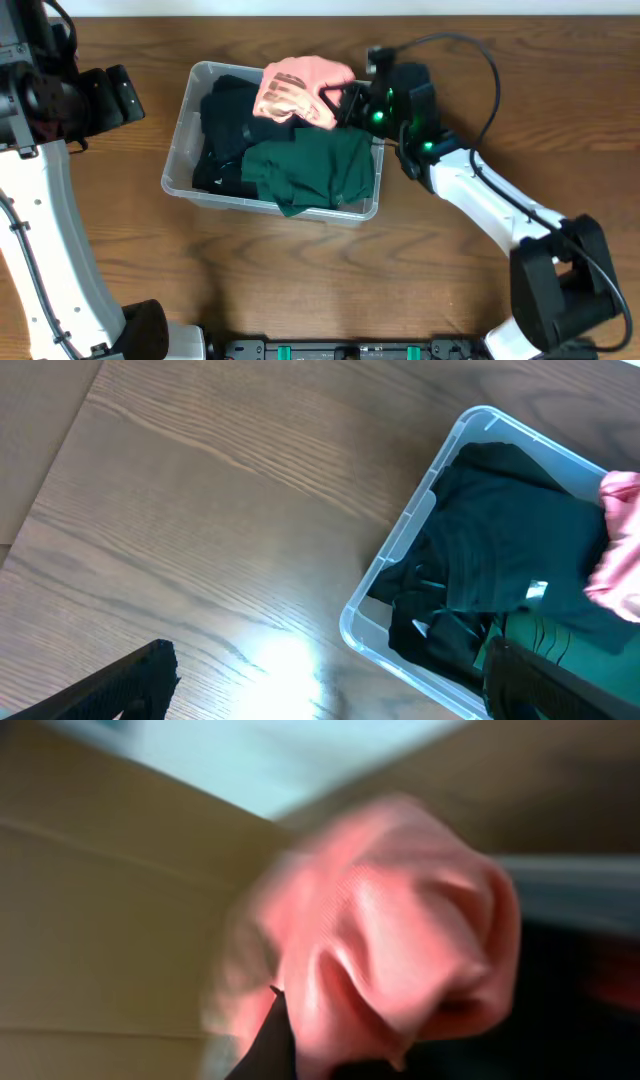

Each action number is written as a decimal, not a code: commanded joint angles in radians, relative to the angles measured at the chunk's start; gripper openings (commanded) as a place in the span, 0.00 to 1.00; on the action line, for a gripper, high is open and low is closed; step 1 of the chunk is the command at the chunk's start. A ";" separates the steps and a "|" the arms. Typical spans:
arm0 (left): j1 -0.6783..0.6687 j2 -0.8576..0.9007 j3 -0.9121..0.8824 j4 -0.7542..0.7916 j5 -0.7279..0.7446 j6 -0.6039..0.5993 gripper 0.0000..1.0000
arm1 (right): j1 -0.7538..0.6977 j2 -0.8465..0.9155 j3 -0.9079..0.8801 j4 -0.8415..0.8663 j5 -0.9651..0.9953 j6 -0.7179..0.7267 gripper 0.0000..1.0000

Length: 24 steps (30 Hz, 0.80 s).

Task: Pack container
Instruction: 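Lift the pink shirt and carry it over the bin, then lower the pink shirt into the bin and release it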

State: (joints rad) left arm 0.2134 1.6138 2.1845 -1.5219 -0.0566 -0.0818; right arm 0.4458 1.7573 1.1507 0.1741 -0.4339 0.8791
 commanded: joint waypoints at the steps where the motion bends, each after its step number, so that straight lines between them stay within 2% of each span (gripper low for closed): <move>1: 0.004 -0.008 -0.008 -0.004 -0.008 -0.005 0.98 | -0.024 0.015 0.005 -0.103 0.050 -0.176 0.01; 9: 0.004 -0.008 -0.008 -0.004 -0.008 -0.005 0.98 | -0.113 0.011 0.005 -0.248 0.039 -0.314 0.01; 17: 0.004 -0.008 -0.008 -0.004 -0.008 -0.005 0.98 | -0.124 -0.042 0.005 -0.257 0.035 -0.439 0.02; 19: 0.004 -0.008 -0.008 -0.004 -0.008 -0.005 0.98 | -0.124 -0.063 0.005 -0.262 0.035 -0.464 0.09; 20: 0.004 -0.008 -0.008 -0.004 -0.008 -0.005 0.98 | -0.124 -0.073 0.005 -0.274 0.035 -0.474 0.20; 21: 0.004 -0.008 -0.008 -0.004 -0.008 -0.005 0.98 | -0.125 -0.089 0.005 -0.298 0.042 -0.476 0.24; 24: 0.004 -0.008 -0.008 -0.004 -0.008 -0.005 0.98 | -0.135 -0.158 0.005 -0.378 0.114 -0.479 0.29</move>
State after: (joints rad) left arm 0.2134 1.6138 2.1845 -1.5219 -0.0563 -0.0818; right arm 0.3271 1.6840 1.1492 -0.1776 -0.3882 0.4454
